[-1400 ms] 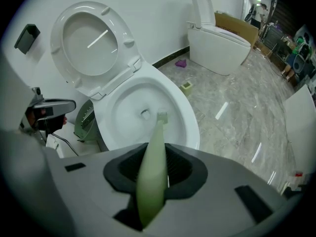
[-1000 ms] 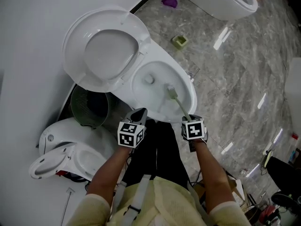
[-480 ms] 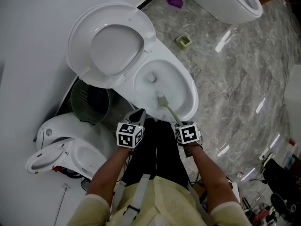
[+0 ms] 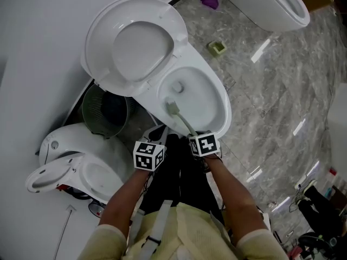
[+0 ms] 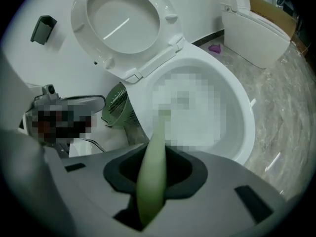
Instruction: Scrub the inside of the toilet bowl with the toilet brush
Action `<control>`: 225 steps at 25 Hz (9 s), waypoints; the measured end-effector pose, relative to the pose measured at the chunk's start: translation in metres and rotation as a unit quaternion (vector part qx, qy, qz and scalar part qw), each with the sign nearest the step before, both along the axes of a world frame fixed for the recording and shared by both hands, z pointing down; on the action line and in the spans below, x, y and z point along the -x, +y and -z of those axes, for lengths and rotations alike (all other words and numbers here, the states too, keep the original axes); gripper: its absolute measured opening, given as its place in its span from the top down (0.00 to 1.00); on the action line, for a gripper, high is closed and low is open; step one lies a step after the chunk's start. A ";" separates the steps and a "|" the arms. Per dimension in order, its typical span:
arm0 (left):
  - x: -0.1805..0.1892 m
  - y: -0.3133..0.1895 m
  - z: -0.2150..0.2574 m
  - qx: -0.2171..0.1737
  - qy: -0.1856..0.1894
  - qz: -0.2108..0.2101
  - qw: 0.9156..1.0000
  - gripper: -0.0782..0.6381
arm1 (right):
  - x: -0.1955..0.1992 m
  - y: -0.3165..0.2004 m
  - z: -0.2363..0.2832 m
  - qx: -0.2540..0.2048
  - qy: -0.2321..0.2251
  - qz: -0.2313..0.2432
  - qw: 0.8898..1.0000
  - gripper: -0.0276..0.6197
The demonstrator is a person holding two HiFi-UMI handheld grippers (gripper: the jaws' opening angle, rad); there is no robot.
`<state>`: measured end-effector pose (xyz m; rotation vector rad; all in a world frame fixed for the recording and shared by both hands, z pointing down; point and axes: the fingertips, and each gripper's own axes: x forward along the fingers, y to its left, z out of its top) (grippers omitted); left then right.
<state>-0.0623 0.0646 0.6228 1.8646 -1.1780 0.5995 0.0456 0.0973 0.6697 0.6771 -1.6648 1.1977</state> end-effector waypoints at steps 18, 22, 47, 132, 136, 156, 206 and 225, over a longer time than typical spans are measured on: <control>0.009 -0.002 0.006 -0.010 0.000 0.020 1.000 0.87 | 0.036 -0.064 0.005 -0.054 -0.028 -0.025 0.998 0.79; 0.009 -0.006 0.008 -0.012 0.000 0.020 1.000 0.87 | 0.035 -0.076 0.011 -0.084 -0.030 -0.026 0.996 0.79; -0.014 -0.021 0.013 -0.017 -0.003 -0.050 0.999 0.87 | -0.081 -0.111 0.017 -0.140 0.079 -0.083 0.984 0.79; 0.065 0.017 0.048 0.003 -0.012 0.149 0.989 0.87 | 0.056 -0.066 0.028 -0.002 0.005 0.026 1.000 0.79; 0.065 0.017 0.051 0.002 -0.015 0.141 0.990 0.87 | 0.060 -0.085 0.029 -0.011 -0.002 -0.006 1.000 0.79; 0.036 -0.017 0.079 -0.021 -0.003 0.047 0.999 0.87 | 0.000 -0.100 0.066 -0.041 -0.018 -0.144 0.989 0.79; -0.033 -0.028 0.218 -0.095 0.052 -0.063 0.992 0.87 | -0.096 -0.039 0.256 -0.181 -0.102 -0.226 0.952 0.79; -0.029 -0.014 0.228 -0.099 0.049 -0.051 0.993 0.87 | -0.094 -0.037 0.274 -0.208 -0.112 -0.233 0.943 0.79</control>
